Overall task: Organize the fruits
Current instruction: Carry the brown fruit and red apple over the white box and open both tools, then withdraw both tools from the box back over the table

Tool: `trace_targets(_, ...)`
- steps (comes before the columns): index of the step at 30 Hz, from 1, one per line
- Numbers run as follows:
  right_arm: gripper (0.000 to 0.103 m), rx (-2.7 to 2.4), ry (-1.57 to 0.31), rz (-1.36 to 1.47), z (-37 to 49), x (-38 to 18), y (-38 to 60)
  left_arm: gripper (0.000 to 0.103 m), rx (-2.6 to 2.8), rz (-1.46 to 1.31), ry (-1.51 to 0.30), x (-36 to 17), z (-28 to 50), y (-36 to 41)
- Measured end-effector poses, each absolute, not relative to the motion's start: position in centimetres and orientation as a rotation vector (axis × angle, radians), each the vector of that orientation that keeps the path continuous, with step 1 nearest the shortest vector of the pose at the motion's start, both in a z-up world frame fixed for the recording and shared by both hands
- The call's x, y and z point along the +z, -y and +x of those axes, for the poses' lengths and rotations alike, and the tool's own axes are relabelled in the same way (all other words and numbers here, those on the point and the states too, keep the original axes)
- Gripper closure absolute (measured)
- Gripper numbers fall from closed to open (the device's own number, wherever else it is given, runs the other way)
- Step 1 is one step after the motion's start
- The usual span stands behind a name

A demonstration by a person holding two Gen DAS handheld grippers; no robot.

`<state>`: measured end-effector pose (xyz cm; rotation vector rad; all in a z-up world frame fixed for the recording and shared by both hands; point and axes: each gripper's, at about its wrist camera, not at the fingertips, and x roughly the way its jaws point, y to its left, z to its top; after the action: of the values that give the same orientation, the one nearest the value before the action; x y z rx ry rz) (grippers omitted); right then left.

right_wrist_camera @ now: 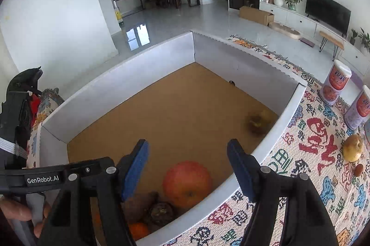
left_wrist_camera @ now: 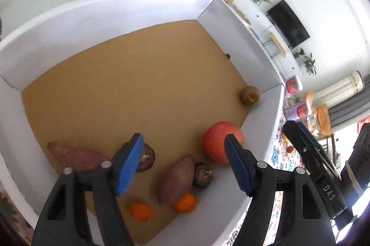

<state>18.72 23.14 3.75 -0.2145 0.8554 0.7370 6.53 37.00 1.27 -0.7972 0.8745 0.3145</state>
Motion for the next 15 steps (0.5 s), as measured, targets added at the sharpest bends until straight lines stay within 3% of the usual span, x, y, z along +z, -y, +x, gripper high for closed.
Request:
trace_targets(2, 0.012, 0.704, -0.802, -0.194, 17.8, 4.9, -20.1, 0.017, 0.292, -0.723, -0.812, 3.3, 5.9, -34.4)
trace_targets(4, 0.000, 0.654, -0.771, -0.199, 16.5, 4.5, -16.2, 0.008, 0.259, -0.642, -0.750, 5.1, 5.3, -31.1)
trace_targets(9, 0.000, 0.455, -0.858, -0.263, 14.0, -1.6, -3.8, 0.003, 0.099, -0.466, -0.727, 5.2, 5.6, -21.5)
trace_targets(15, 0.000, 0.212, -0.983, -0.227, 10.3, -6.2, 11.4, 0.003, -0.009, -0.305, -0.864, -0.7, 8.7, -10.8)
